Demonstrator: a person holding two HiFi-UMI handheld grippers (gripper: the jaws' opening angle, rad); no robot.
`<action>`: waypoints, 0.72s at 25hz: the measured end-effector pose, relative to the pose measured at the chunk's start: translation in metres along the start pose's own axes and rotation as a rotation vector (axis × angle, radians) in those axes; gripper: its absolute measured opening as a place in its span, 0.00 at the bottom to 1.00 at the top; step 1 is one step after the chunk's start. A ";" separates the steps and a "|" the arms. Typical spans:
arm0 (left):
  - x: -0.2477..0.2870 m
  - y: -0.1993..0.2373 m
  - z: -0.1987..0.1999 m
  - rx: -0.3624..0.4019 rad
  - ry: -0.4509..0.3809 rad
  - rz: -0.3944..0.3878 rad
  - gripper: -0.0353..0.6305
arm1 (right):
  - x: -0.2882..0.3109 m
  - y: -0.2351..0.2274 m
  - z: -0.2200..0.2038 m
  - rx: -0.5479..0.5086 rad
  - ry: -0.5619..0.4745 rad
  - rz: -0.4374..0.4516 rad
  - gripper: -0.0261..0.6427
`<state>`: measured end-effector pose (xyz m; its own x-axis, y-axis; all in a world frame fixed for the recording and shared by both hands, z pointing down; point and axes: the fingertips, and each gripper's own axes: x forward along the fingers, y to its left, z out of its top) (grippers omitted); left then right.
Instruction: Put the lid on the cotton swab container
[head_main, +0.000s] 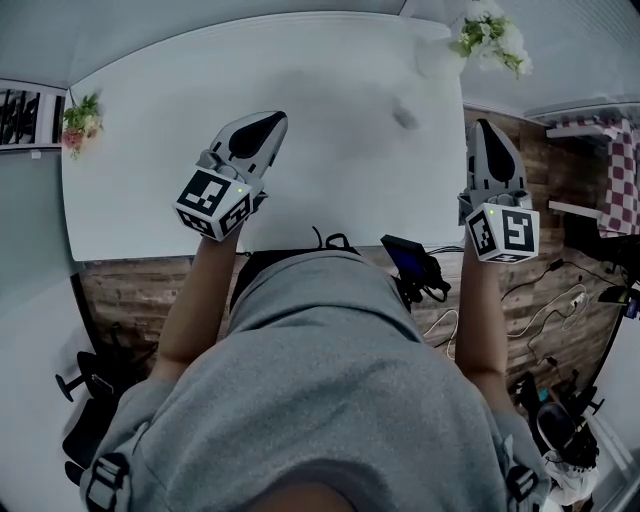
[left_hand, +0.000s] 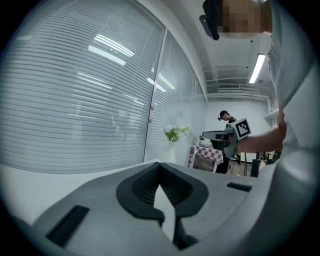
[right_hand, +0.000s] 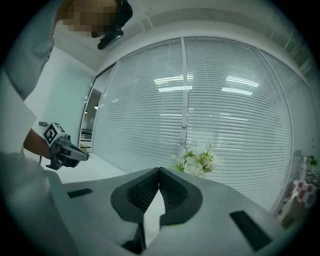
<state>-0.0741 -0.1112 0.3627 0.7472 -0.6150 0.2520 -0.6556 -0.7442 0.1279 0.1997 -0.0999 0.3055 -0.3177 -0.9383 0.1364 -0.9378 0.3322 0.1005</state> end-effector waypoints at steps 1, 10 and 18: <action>-0.003 0.003 0.008 0.005 -0.017 0.012 0.06 | -0.003 -0.001 0.006 0.009 -0.015 -0.006 0.08; -0.025 0.013 0.061 0.023 -0.146 0.060 0.06 | -0.026 0.004 0.053 0.101 -0.125 -0.036 0.08; -0.029 0.009 0.070 0.033 -0.173 0.063 0.06 | -0.037 0.012 0.073 0.079 -0.175 -0.040 0.08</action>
<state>-0.0939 -0.1180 0.2896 0.7142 -0.6942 0.0897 -0.6999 -0.7091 0.0850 0.1904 -0.0678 0.2300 -0.2927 -0.9553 -0.0408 -0.9561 0.2919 0.0236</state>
